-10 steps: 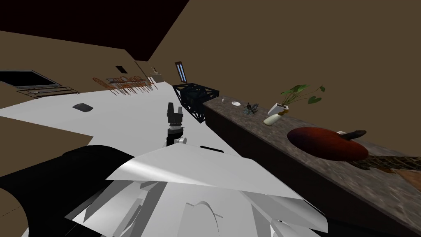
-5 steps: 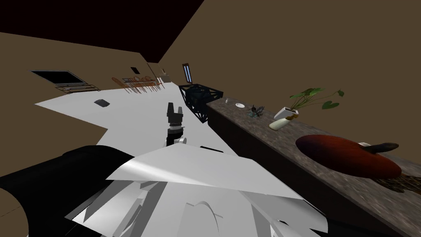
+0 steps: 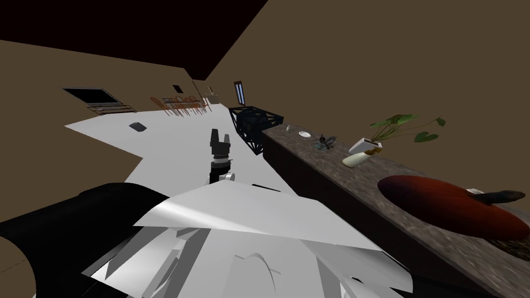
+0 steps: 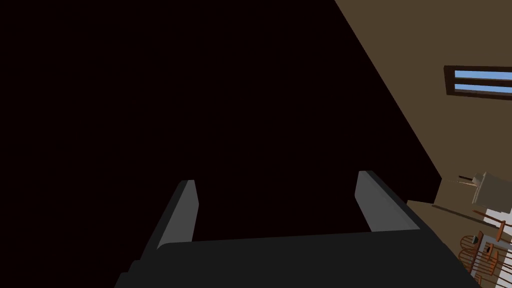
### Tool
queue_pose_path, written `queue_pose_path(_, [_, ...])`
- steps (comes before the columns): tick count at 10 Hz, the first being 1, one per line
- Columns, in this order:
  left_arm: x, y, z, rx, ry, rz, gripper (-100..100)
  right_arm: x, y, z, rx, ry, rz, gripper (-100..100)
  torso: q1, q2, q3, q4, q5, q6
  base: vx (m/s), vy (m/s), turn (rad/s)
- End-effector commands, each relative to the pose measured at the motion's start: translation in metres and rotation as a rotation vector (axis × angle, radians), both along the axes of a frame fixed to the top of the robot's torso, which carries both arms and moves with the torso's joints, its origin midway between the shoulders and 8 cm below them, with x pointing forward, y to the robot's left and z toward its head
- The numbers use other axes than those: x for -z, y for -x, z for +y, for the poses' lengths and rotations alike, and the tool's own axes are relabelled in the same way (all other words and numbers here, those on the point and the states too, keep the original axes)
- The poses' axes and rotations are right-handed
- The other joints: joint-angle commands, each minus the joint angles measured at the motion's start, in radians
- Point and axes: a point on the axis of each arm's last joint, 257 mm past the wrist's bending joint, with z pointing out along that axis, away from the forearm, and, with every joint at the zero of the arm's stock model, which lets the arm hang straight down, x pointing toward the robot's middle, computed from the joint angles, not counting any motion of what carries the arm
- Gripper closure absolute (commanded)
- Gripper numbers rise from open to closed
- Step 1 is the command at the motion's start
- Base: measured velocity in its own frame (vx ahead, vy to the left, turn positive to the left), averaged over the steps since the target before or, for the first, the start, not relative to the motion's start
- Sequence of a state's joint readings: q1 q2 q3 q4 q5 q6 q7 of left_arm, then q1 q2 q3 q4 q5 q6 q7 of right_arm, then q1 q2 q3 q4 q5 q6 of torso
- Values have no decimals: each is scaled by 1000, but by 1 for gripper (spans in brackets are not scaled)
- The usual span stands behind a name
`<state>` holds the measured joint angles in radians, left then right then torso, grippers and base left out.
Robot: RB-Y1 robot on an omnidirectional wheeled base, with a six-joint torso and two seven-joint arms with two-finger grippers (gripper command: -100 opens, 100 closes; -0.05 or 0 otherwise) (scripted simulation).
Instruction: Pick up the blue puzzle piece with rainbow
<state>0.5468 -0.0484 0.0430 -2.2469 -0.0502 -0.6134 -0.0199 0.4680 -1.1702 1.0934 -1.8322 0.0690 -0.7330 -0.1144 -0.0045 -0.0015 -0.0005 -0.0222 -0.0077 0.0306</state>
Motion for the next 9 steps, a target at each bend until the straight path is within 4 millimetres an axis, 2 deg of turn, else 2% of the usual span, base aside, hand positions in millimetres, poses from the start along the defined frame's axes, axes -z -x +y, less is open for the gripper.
queue_pose_path(1, [0,0,0,0,0,0,0,18,30,-22,-39,63,57,-100,0,0,0,0,0,0,24,-17,191])
queue_pose_path(3, [0,0,0,0,0,0,0,18,31,-21,-40,62,60,-100,0,0,0,0,-3,7,10,-7,-31])
queue_pose_path(4, [0,0,0,0,0,0,0,34,54,-50,-82,141,98,-100,0,0,0,1,-2,6,24,-2,285])
queue_pose_path(5, [0,0,0,0,0,0,0,36,64,-60,-96,163,118,-100,0,-1,0,0,-2,5,40,-21,197])
queue_pose_path(6, [0,0,0,0,0,0,0,49,81,-91,-131,241,145,-100,-1,-2,-1,0,-3,6,69,-23,323])
queue_pose_path(7, [0,0,0,0,0,0,0,48,93,-101,-147,261,170,-100,-2,-4,-2,0,-3,5,69,-34,157])
queue_pose_path(8, [0,0,0,0,0,0,0,48,93,-103,-149,266,171,-100,-2,-4,-2,0,-3,6,32,-21,-30])
queue_pose_path(9, [0,0,0,0,0,0,0,57,114,-135,-187,341,206,-100,-1,-2,-1,0,-3,7,58,-16,261])
